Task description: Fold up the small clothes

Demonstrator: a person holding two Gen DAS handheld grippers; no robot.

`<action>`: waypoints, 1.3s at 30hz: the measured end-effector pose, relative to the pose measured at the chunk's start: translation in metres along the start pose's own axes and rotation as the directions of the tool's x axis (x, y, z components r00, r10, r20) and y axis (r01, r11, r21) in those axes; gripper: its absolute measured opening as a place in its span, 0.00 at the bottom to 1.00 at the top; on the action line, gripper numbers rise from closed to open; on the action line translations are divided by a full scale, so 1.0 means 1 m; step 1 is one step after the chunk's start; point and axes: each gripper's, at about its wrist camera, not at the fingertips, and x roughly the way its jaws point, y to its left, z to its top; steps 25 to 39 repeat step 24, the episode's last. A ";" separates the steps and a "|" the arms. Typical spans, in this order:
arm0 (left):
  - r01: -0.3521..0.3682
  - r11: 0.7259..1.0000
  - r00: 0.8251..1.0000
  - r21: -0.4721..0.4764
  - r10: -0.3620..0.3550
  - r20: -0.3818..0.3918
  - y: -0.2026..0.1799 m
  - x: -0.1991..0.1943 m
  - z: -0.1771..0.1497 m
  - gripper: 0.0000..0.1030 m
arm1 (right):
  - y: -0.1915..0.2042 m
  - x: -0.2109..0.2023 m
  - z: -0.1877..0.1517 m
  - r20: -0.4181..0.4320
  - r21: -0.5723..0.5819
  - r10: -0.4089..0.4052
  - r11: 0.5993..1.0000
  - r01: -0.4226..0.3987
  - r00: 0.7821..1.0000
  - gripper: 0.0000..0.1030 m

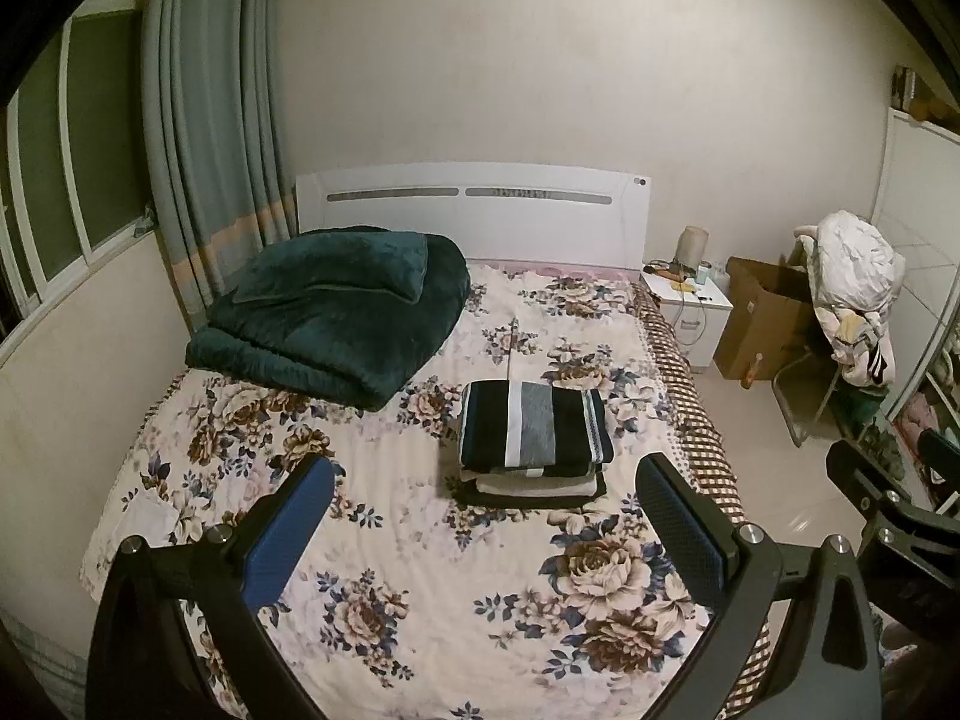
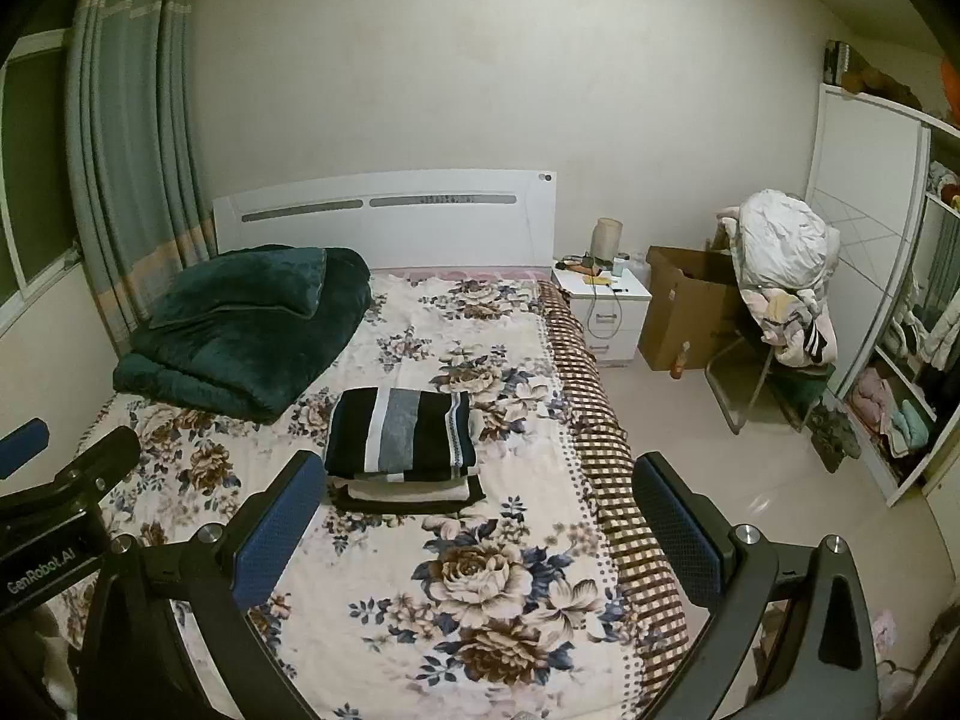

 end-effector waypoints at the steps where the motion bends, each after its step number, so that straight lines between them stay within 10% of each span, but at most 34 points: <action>1: 0.000 1.000 1.000 0.000 0.000 0.000 0.000 0.000 0.000 1.00 | 0.002 0.000 -0.001 0.000 0.000 0.001 1.000 -0.001 1.000 1.00; 39: 0.001 1.000 1.000 0.001 -0.001 0.014 -0.005 -0.009 0.009 1.00 | 0.006 -0.006 -0.009 0.002 0.006 -0.008 1.000 0.008 1.000 1.00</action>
